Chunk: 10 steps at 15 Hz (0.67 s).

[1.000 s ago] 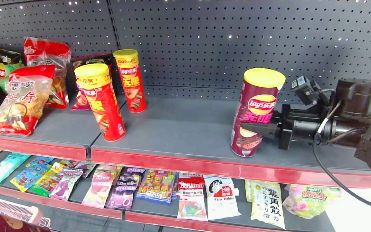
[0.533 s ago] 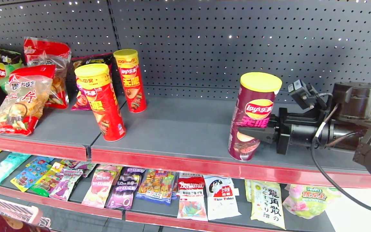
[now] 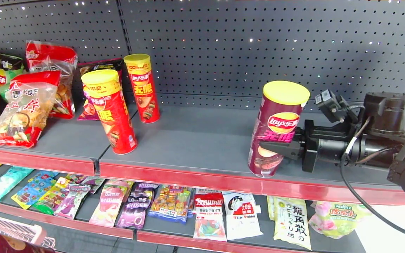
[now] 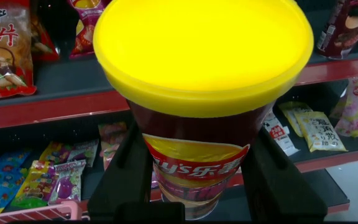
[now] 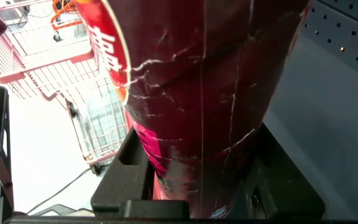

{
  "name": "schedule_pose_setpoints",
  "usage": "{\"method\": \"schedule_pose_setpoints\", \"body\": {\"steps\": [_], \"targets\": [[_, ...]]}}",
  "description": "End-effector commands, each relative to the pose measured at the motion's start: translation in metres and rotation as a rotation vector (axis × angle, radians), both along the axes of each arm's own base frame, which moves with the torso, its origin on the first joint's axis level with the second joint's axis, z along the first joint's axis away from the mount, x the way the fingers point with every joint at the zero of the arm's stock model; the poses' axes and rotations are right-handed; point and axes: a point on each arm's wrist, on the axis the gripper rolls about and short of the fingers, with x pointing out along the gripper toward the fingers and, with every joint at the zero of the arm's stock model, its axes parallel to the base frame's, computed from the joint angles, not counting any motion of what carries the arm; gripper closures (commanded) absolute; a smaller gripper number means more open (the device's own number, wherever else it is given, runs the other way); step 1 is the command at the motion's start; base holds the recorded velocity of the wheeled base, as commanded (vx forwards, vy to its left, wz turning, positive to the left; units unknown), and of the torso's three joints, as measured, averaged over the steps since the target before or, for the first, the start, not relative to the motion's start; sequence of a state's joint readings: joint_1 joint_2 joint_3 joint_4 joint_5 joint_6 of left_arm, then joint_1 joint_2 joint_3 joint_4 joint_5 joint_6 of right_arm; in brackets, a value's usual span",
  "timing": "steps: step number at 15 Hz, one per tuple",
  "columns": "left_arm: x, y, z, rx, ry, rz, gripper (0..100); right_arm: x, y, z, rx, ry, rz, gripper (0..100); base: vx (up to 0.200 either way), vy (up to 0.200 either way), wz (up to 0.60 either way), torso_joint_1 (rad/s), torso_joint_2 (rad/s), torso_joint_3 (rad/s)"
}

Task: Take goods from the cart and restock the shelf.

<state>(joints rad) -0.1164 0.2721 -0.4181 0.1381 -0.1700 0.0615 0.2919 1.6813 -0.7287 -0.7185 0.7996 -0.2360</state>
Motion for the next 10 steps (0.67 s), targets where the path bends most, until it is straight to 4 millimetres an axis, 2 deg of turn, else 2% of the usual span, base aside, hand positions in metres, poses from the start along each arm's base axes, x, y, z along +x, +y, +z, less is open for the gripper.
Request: {"method": "schedule_pose_setpoints", "body": {"steps": [1,5,6,10], "targets": [[0.0001,0.0,0.0002,0.0,0.0,0.0,100,0.0004,0.0014,-0.0013,-0.002,0.006,0.005,100,0.0,0.0,0.0,0.0,0.0,0.0],[0.0004,0.0,-0.0008,0.0,0.005,0.0,100,0.0002,0.0051,-0.0031,-0.004,0.012,0.018,100,0.0,0.0,0.0,0.0,0.0,0.0],[0.0004,0.0,-0.0008,0.0,0.005,0.0,100,0.0,0.0055,-0.0031,-0.004,0.012,0.019,0,0.0,0.0,0.0,0.0,0.0,0.0],[0.0008,-0.0001,-0.002,0.001,0.009,-0.002,100,-0.0005,0.0062,-0.0017,-0.002,0.008,0.02,0,0.0,0.0,0.0,0.0,0.0,0.0]]}}
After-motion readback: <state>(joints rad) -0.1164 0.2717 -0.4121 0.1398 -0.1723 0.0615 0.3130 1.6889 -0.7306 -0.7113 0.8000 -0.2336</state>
